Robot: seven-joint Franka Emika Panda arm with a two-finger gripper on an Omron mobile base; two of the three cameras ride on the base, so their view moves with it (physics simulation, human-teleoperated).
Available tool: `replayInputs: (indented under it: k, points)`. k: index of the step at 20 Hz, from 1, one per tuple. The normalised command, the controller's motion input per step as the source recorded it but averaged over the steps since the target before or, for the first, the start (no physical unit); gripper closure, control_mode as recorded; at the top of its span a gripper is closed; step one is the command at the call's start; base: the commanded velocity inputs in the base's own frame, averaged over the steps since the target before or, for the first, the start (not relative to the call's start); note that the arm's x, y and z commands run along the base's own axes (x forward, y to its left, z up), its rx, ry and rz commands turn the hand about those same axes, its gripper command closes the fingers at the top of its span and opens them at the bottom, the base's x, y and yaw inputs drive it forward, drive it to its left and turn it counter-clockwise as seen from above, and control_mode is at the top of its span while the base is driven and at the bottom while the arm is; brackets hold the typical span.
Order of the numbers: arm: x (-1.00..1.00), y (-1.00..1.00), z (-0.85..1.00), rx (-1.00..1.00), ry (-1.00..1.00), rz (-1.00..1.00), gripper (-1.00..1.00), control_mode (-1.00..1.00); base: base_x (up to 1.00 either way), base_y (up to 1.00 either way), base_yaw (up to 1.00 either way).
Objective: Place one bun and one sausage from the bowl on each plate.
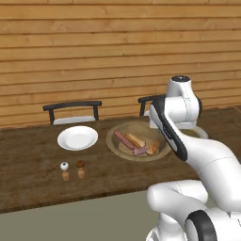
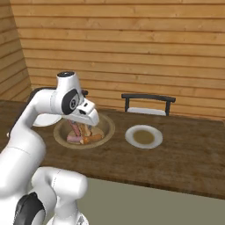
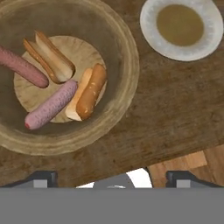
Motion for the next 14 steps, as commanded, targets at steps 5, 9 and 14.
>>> replayInputs:
  k: [5,9,14]
  points:
    - [0.03,-0.01,-0.38,0.01,0.13,-0.10,-1.00,-1.00,0.00,0.00,0.00]
    - [0.08,0.05,-0.43,0.00,0.06,0.00,-1.00,-1.00,0.00,0.00,0.00]
    - [0.27,0.12,-0.29,0.00,0.12,0.00,-1.00,-1.00,0.00,0.00,0.00]
